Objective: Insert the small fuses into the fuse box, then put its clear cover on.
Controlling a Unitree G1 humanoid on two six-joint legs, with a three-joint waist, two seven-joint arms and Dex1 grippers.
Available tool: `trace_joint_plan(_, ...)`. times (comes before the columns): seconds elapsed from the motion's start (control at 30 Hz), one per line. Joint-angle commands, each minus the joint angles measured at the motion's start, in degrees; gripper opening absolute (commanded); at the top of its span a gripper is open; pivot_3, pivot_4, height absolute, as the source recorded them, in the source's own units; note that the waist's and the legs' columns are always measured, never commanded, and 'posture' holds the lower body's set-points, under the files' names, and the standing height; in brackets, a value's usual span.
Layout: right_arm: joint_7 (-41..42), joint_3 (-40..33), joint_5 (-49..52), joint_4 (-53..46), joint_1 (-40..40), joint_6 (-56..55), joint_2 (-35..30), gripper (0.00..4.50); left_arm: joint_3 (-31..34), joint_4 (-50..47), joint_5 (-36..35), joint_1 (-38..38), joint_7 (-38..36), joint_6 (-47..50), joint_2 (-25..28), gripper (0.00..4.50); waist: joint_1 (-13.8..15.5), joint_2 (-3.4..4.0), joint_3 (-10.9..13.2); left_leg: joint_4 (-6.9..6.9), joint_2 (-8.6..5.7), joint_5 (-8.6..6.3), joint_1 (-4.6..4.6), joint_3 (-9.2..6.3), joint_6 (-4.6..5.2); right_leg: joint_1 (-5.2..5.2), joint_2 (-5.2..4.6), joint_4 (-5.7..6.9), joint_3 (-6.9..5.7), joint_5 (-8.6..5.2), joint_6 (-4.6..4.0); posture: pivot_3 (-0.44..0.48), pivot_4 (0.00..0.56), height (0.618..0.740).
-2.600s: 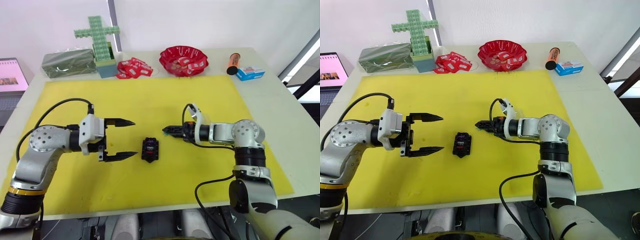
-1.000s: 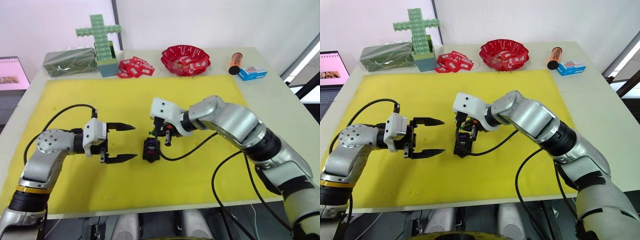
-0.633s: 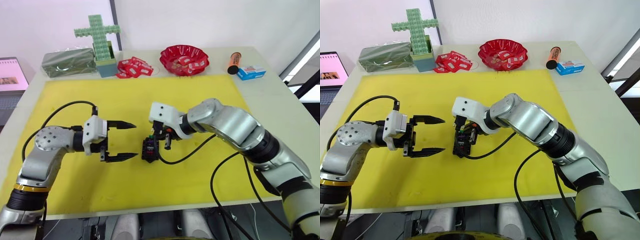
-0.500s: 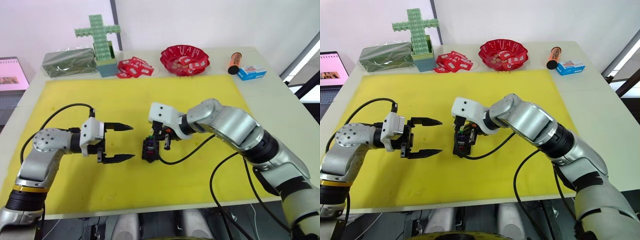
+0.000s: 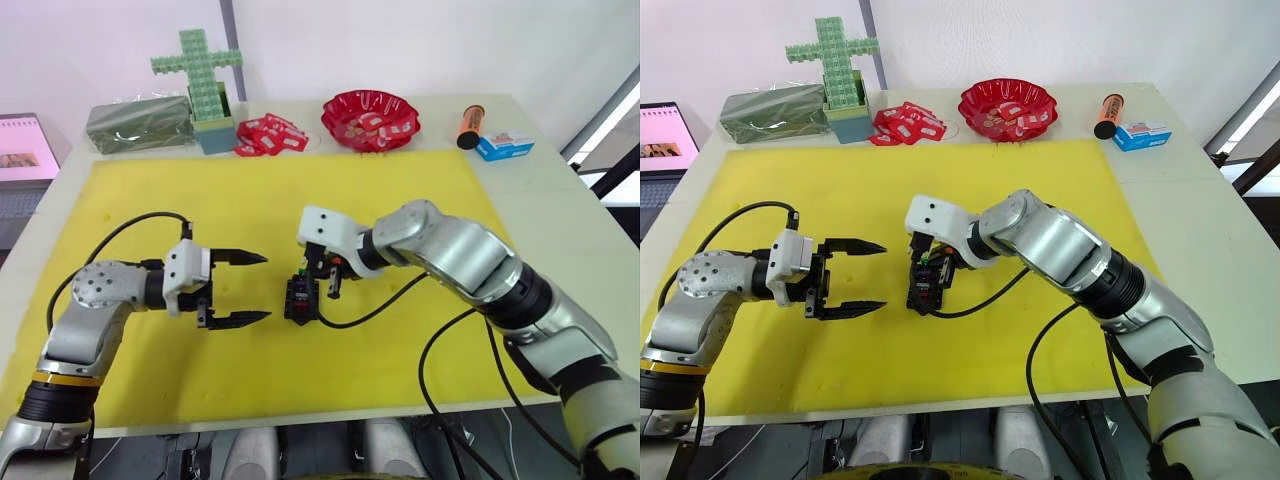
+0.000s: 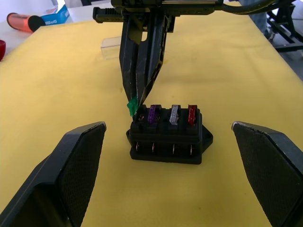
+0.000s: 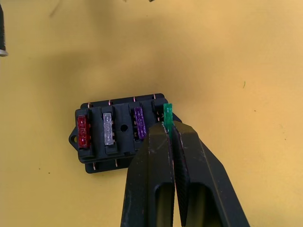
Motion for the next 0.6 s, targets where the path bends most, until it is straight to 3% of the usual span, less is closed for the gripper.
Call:
trace_joint_plan(0.03, 0.9, 0.0, -0.5, -1.1, -0.3, -0.7, -0.1, 0.02, 1.1, -0.1, -0.2, -0.7, -0.3, -1.1, 0.5, 4.50, 0.0, 0.00, 0.0, 0.00, 0.00, 0.00, 0.00, 0.00, 0.00, 0.00, 0.00, 0.00, 0.00, 0.00, 0.00, 0.000, 0.150, 0.740)
trace_joint_plan(0.6, 3.4, 2.9, -5.0, 1.0, -0.1, -5.1, -0.8, 0.02, 1.2, -0.1, -0.3, -1.5, -0.3, -0.5, 0.6, 4.50, 0.0, -0.01, 0.0, 0.02, 0.00, 0.00, 0.00, 0.00, 0.00, 0.00, 0.00, 0.02, 0.00, 0.00, 0.00, 0.000, 0.150, 0.740)
